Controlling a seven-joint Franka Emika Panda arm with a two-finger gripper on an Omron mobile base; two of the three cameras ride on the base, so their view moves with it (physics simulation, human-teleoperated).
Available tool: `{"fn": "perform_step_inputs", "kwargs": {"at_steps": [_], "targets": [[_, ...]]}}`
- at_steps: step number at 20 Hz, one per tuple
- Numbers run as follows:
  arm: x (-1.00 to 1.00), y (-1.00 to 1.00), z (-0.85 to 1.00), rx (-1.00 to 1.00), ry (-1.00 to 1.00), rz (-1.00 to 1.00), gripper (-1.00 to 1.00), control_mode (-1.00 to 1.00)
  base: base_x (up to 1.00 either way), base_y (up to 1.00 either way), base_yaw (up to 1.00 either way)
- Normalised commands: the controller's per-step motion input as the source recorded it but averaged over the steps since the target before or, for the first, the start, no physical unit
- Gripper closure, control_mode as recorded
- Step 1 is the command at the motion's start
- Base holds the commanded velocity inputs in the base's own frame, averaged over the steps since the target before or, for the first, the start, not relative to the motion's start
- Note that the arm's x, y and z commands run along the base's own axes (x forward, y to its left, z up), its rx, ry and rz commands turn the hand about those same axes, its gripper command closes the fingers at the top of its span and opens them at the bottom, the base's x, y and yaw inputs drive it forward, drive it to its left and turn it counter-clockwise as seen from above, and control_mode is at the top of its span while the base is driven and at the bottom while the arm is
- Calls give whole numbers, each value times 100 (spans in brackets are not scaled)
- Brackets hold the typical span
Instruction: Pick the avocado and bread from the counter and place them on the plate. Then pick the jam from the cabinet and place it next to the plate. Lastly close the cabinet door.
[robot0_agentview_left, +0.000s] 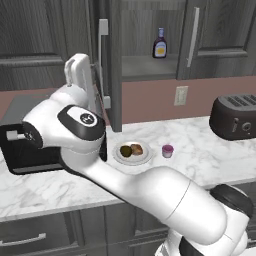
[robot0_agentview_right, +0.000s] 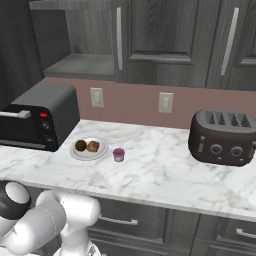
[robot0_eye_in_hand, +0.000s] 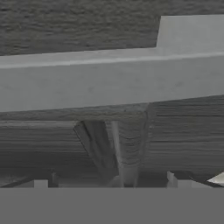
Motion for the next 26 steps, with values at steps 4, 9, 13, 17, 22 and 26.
{"fn": "perform_step_inputs", "kwargs": {"at_steps": [4, 9, 13, 17, 22, 26], "targets": [[0, -46, 50, 18, -5, -10, -100, -100, 0, 0, 0], [-1, -55, 31, 17, -5, -11, -100, -100, 0, 0, 0], [1, -69, 16, 13, -3, -11, -100, -100, 0, 0, 0], [44, -83, -1, 8, 0, -6, -100, -100, 0, 0, 0], [75, -92, -7, 6, 0, -3, -100, -100, 0, 0, 0], [58, -73, -5, 4, 0, -2, -100, -100, 0, 0, 0]]}}
